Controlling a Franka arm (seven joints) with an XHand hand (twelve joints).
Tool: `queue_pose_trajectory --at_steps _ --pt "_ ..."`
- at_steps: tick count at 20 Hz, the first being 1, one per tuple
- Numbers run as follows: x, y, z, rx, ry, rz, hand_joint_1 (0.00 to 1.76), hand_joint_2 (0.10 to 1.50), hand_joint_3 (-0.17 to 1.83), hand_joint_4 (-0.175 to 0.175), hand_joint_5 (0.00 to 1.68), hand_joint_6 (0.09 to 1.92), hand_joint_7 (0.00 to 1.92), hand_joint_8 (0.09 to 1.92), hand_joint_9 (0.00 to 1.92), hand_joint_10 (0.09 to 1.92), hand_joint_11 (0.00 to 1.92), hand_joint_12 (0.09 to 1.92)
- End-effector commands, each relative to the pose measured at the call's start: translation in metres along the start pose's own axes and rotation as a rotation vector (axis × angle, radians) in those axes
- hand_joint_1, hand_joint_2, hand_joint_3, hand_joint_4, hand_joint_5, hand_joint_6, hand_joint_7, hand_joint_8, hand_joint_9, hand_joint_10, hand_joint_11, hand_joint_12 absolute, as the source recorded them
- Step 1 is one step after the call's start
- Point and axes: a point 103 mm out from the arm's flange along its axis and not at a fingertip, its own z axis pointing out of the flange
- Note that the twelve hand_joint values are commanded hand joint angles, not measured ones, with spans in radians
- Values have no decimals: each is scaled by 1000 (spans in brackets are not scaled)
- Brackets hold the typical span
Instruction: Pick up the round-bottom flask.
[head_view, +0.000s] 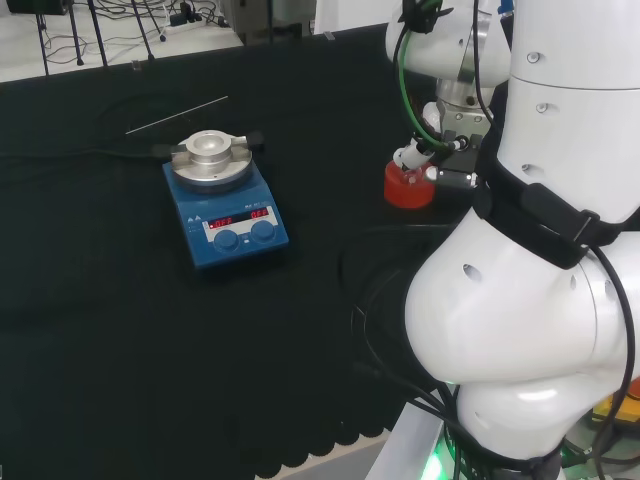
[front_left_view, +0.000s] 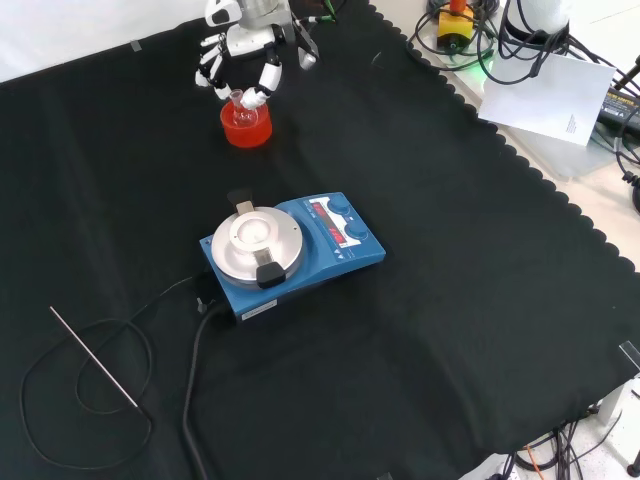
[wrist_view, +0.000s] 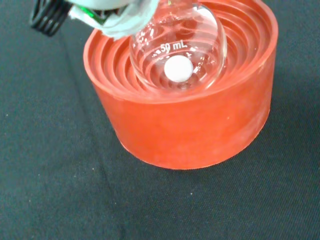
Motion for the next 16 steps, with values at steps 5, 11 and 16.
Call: queue_pose_trajectory --at_steps 5,11,16 --pt "7 -2 3 -16 -37 7 956 786 561 4 918 955 338 694 514 696 53 1383" --pt "3 -2 -7 -64 -73 14 1060 774 613 169 1063 1017 461 662 631 626 149 1349" --pt "8 -2 -16 -75 -62 -1 1069 727 708 164 1071 1045 505 665 672 617 182 1347"
